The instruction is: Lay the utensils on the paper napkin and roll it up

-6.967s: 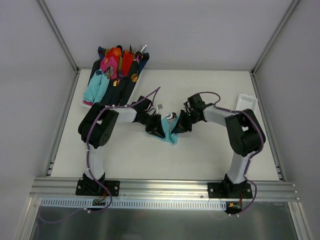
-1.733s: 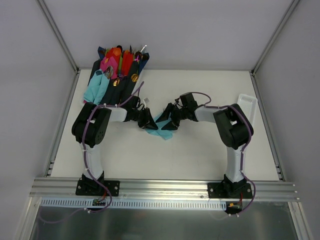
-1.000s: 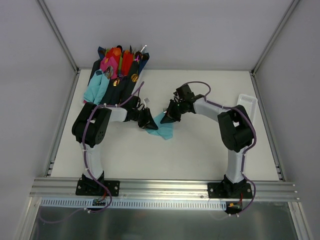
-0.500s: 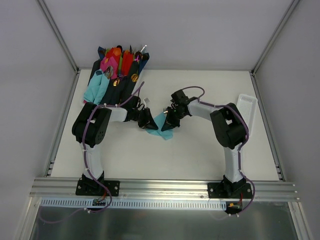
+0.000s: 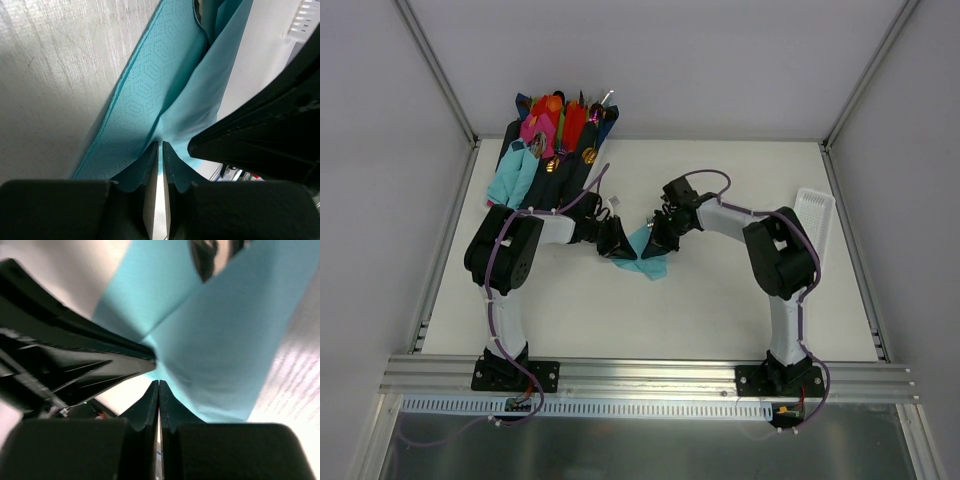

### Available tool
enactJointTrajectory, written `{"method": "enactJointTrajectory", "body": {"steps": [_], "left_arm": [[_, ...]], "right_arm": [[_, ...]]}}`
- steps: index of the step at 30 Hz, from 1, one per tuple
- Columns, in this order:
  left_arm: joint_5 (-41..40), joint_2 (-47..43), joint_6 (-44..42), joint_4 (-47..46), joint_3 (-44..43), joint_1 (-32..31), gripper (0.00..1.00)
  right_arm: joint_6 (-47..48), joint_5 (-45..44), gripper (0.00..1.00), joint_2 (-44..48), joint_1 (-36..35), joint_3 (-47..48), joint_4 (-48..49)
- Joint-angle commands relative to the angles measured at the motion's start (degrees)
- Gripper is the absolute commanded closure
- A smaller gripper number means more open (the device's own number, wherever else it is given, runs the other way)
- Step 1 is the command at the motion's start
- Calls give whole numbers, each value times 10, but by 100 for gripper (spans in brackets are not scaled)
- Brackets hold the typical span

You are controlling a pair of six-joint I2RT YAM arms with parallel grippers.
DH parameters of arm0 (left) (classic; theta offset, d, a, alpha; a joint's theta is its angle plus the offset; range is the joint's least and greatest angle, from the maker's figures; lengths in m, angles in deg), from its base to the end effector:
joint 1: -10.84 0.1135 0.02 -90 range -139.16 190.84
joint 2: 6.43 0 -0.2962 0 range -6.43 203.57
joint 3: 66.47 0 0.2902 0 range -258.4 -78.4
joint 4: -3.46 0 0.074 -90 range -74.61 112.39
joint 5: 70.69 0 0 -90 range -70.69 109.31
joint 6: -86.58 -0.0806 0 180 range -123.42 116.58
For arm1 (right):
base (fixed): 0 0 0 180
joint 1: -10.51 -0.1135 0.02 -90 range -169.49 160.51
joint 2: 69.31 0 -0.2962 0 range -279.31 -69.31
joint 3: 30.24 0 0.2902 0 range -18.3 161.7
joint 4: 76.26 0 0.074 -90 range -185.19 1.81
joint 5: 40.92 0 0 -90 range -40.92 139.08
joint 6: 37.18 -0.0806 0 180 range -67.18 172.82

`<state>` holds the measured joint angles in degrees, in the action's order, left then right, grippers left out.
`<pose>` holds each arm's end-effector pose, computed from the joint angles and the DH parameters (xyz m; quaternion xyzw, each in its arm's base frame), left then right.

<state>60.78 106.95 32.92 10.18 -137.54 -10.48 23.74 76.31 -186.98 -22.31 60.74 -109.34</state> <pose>0.3907 -0.2098 0.0886 0.0083 0.8848 -0.4484 0.1268 0.3919 0.2967 0.1196 -0.0920 0.9358 0.3252 0.1005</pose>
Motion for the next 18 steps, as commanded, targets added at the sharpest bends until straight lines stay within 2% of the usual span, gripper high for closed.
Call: {"method": "enactJointTrajectory", "body": {"steps": [1,5,10,18], "left_arm": [[-29,13,-28,27,1,1,90],[-29,13,-29,26,1,1,90],[-29,13,-28,27,0,1,91],[-29,15,-27,27,-1,1,91]], "right_arm": [[-26,17,98,53,1,8,43],[-43,8,98,40,0,26,45],[-40,-19,98,8,-1,47,0],[22,-85,98,-36,-9,73,-98]]}}
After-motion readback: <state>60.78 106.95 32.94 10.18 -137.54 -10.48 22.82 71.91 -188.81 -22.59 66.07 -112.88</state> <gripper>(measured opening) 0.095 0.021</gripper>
